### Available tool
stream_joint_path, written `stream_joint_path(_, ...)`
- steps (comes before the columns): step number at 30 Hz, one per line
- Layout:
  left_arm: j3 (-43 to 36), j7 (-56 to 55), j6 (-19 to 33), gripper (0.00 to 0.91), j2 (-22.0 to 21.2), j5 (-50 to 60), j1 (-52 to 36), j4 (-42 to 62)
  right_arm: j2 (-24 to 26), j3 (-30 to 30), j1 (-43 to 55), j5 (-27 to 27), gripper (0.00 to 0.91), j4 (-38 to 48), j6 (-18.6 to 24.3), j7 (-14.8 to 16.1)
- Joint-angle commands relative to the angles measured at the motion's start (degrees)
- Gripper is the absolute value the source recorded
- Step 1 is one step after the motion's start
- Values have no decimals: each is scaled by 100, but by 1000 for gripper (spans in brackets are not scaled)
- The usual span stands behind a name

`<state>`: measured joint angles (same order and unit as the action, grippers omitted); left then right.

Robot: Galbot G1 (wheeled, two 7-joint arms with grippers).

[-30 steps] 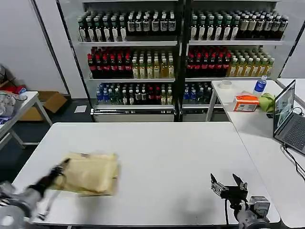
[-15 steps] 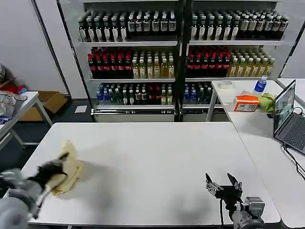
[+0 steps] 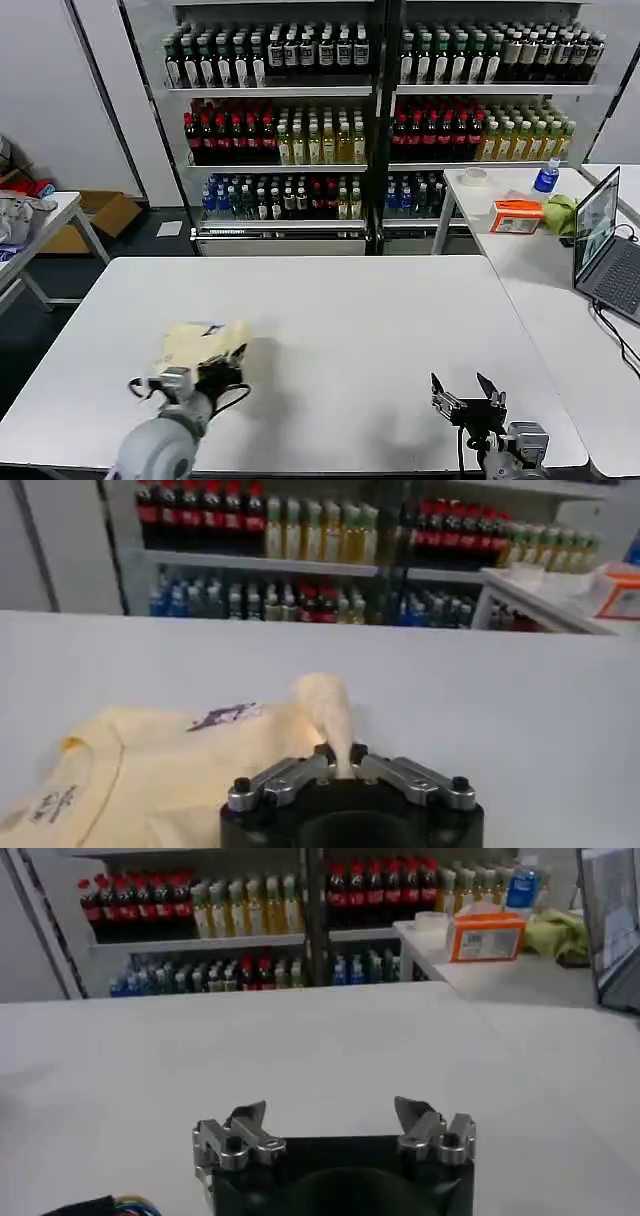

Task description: Fold and organize the clothes.

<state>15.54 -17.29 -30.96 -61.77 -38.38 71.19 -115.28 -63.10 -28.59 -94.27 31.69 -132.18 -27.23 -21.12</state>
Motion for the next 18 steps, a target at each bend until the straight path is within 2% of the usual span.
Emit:
stream_joint_path(1,-1680,-467,-93,20,-1260,-2,-1451,914,14,-113,6,-81,907,-2,26,19)
stream_joint_path(8,-2216,-626,-32,20,-1649,-92,-1753,1172,28,-225,0,-72,907,-123,22,34)
stream_joint_path(17,-2372,-831,275,20,-2283,-191,-2216,1890,63,-318,-54,-81,907,-249,24,44)
stream_joint_path(18,-2381,-811,350,161,-2342,-164,-2231,1927,79,-324,-54,-111,907,-259,35,62)
